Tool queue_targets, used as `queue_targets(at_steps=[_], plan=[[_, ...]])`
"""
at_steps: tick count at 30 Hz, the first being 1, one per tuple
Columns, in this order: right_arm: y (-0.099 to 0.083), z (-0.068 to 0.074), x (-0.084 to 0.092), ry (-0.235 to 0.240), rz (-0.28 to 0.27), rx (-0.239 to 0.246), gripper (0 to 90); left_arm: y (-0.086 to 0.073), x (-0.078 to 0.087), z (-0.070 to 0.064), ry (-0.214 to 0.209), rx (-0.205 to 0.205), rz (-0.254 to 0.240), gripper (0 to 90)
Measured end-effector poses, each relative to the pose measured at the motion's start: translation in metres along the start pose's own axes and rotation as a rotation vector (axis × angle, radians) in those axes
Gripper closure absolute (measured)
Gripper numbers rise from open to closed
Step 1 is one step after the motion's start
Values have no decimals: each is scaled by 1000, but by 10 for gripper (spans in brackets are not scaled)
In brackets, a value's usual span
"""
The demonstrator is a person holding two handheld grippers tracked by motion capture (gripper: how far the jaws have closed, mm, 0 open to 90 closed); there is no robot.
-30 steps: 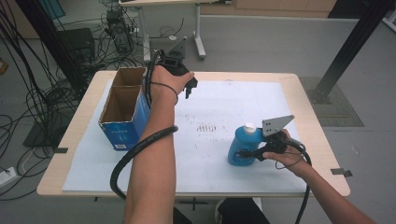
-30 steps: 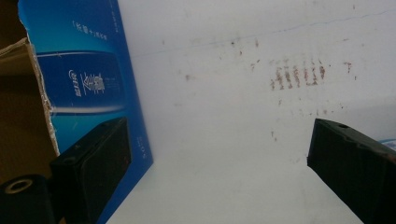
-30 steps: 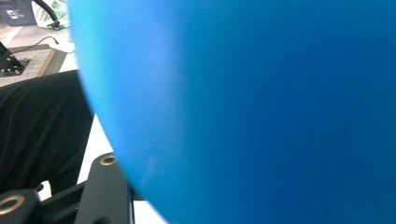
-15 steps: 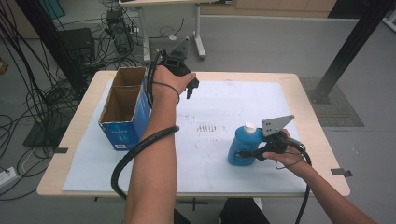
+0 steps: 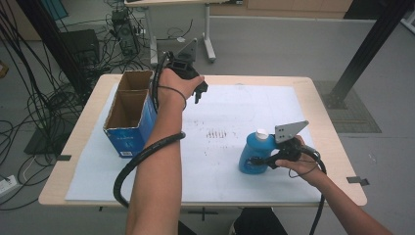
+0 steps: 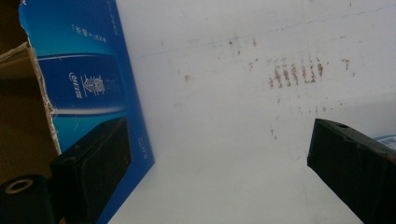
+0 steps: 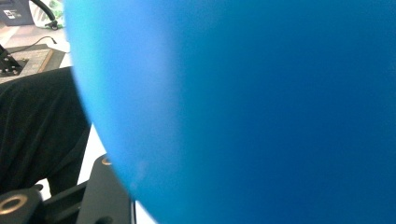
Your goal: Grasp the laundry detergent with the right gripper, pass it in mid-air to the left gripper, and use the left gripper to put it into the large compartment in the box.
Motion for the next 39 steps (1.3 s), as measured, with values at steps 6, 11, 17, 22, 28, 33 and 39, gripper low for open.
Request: queue_targets(at_steps=[6, 11, 17, 22, 28, 33, 39], plan=[[1, 0, 0, -4, 7, -5, 425, 0, 4, 1, 2, -11, -6, 70], [1, 1, 0, -7, 11, -9, 426, -1, 5, -1, 0, -24, -6, 69], [2, 1, 0, -11, 19, -12, 427, -2, 12, -1, -2, -42, -12, 69], [3, 2, 0, -19, 30, -16, 428, -2, 21, -1, 2, -60, -23, 70], [9, 4, -2, -11, 58, -44, 430, -3, 30, -2, -6, -96, -37, 69], [24, 5, -5, -8, 61, -70, 430, -3, 39, 1, -17, -145, -45, 67], [57, -1, -5, -15, 51, -88, 430, -1, 58, 4, -39, -241, -66, 66]])
Point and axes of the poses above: each handheld gripper's, and its own axes: x roughly backward along the jaws, y roughly out of its top, z roughly to its left, the point moved 4 cm from there along -x, roughly forward along the jaws, and after that the axes turned 5 degrees about -z, right-handed, at the moved point
